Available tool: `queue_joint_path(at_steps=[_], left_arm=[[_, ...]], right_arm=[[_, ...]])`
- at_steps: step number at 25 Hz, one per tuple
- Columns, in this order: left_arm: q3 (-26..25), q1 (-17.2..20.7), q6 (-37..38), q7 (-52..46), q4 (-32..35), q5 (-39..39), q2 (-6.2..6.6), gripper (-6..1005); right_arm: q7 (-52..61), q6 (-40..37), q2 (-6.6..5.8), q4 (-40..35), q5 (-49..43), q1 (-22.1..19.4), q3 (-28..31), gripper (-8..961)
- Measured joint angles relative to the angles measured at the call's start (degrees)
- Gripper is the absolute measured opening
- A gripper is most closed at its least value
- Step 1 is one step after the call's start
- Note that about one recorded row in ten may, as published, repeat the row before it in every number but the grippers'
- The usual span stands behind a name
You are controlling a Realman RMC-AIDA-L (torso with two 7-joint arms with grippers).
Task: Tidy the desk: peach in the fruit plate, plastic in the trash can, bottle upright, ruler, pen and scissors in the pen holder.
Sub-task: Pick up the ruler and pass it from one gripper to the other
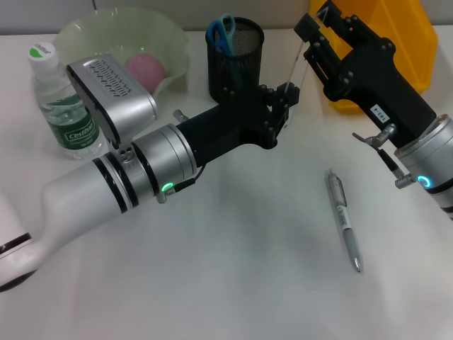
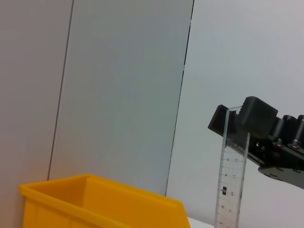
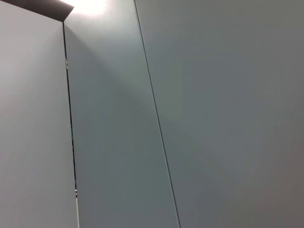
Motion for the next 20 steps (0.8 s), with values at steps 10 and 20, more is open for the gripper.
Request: queue_joint_path(at_steps=[10, 20], left_arm=[[0.0, -0.09, 0.06, 0.3, 0.0, -0.02, -0.01, 45], [-0.1, 0.06, 0.11, 0.12, 0.0, -0.02, 0.0, 41]], right_arm=[[0.06, 0.0, 0.01, 0.01, -0.08, 0.03, 0.3, 422], [0.47, -0.01, 0.0, -0.19, -0.3, 0.04, -0.09, 424]])
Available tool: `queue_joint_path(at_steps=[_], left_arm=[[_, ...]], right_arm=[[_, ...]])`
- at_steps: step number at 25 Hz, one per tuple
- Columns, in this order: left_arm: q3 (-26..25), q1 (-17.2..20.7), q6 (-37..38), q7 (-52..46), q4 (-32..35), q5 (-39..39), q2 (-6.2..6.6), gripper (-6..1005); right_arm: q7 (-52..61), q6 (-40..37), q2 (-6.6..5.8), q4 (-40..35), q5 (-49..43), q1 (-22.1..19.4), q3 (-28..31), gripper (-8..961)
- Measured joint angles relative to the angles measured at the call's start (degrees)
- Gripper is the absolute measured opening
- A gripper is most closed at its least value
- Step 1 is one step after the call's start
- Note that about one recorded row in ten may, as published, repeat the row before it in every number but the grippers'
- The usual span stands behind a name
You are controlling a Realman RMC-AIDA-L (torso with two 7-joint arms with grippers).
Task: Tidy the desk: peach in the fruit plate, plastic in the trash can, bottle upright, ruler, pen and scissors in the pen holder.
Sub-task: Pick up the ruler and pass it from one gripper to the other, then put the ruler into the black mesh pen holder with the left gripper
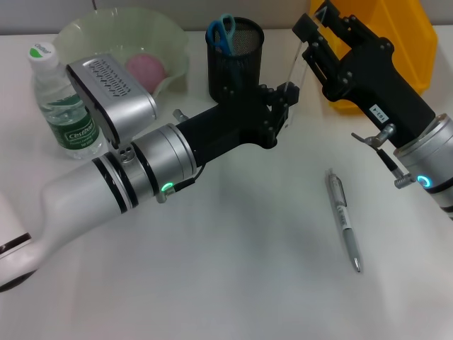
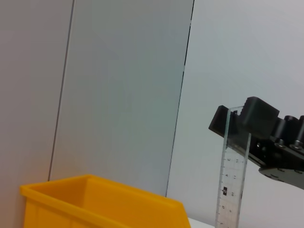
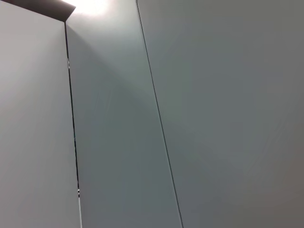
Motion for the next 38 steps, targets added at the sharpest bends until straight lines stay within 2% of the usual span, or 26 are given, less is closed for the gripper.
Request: queue_joint_path(at_steps=[7, 15, 17, 26, 32, 35, 38], left_arm=[[-0.17, 0.16, 0.3, -0.03, 0.02, -0.03, 0.0, 39], [-0.34, 0.34, 0.33, -0.03, 0.1, 0.0, -0.01, 22], [-0.48, 0.5, 0.33, -0.02, 0.1, -0.08, 0.0, 19], [-1.02, 0.69, 0.4, 1.13, 0.03, -5.12, 0.0, 19], [-0.41, 0.32, 0.43, 5.24, -0.05, -12.21, 0.0, 20], [0.02, -0.54, 0.53, 10.89, 0.65, -17.85, 0.0, 20], [0.17, -1.27, 0.43, 12.32, 0.65, -18.88, -0.01, 20]], right_arm=[[0.09, 0.03, 0.01, -0.1, -0.09, -0.32, 0.2, 426], [0.17, -0.71, 0.0, -0.17, -0.04, -0.96, 0.48, 542], [0.18, -1.5, 0.0, -0.23, 0.27, -1.47, 0.6, 542], [1.26, -7.45, -0.29, -1.99, 0.7, -8.5, 7.49, 542], [3.32, -2.93, -0.38, -3.85, 0.66, -12.74, 8.79, 543], [3.32, -1.54, -0.34, -3.85, 0.48, -13.39, 8.53, 543], [3.32, 0.26, -0.32, -3.83, 0.32, -14.08, 8.2, 543]])
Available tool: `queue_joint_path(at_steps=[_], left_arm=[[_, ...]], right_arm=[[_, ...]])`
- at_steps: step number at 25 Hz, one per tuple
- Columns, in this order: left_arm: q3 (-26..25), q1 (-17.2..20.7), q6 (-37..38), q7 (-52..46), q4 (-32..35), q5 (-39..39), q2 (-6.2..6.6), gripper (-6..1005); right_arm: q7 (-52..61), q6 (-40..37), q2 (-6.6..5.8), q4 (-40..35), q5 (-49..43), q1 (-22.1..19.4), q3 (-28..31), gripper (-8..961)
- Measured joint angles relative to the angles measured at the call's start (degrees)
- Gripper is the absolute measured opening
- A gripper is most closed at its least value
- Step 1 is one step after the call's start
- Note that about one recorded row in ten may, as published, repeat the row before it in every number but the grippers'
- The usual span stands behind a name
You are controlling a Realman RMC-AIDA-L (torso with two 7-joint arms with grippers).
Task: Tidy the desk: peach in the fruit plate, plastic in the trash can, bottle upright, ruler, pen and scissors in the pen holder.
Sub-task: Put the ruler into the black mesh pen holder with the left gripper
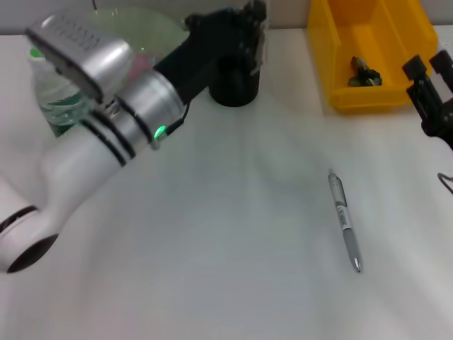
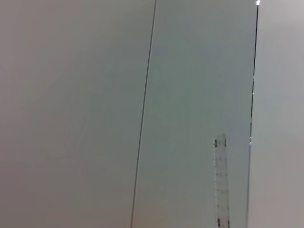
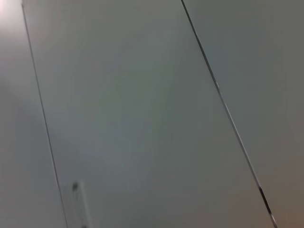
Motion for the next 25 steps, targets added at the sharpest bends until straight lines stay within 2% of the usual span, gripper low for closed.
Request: queue_joint_path(at_steps=[2, 13, 19, 25], left_arm=[[-0.1, -3.3, -1.73, 4.18, -0.35, -2.92, 0.0, 20], [-2.79, -10.85, -10.28, 9.47, -2.32, -9.44, 0.0, 19], [-4.42, -12.72, -15.09, 9.63, -4.39, -10.57, -0.07, 19], [-4.69, -13.61, -16.83, 9.66, -6.3, -10.61, -0.09, 20]], right_arm=[[0.0, 0.98, 0.0, -0.01, -0.11, -0.24, -0.21, 543], [0.02, 4.82, 0.06, 0.04, -2.12, 0.01, -0.99, 543], [0.02, 5.08, 0.06, 0.06, -3.25, 0.33, -0.97, 543], [0.02, 6.66, 0.06, 0.22, -3.71, 1.33, -1.64, 542]])
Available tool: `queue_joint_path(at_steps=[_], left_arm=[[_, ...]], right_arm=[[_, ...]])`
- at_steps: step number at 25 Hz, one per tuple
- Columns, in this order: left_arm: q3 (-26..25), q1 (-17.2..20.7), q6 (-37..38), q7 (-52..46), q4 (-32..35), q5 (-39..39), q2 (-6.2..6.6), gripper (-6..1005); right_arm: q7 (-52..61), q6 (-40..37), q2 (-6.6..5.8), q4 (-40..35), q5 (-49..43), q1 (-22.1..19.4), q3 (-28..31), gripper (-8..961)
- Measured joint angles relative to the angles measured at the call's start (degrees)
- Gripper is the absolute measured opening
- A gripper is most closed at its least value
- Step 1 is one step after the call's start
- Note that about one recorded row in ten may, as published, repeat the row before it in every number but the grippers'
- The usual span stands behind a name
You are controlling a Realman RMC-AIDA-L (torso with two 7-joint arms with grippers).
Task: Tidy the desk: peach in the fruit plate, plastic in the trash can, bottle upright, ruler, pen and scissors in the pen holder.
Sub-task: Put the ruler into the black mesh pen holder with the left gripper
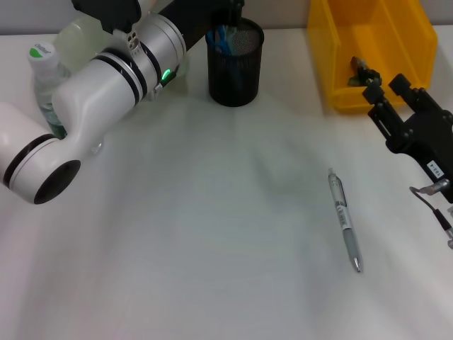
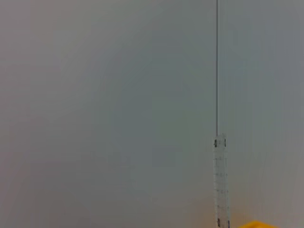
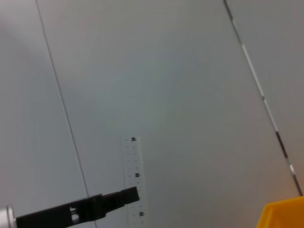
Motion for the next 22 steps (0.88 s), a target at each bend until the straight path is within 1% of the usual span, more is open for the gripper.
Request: queue_joint_path(at_steps=[13, 16, 19, 22], left_arm=[[0.36, 0.17, -0.32, 0.47, -0.53, 0.03, 0.01, 19], [0.47, 0.16, -0.26, 0.33, -0.37, 0.24, 0.01, 19], [0.48, 0.1, -0.24, 0.31, -0.35, 0.37, 0.01, 20], [0.48, 0.04, -0.23, 0.27, -0.33, 0.44, 0.01, 20]], right_arm=[[-0.01, 1.18, 0.0, 0.11, -0.44, 0.52, -0.66, 543], [0.1, 2.31, -0.1, -0.06, -3.38, 1.21, -0.64, 540], [2.3, 4.46, -0.25, -1.49, -8.56, 2.4, -0.63, 535], [4.81, 7.06, -0.27, -2.86, -10.12, 3.15, -0.62, 531]])
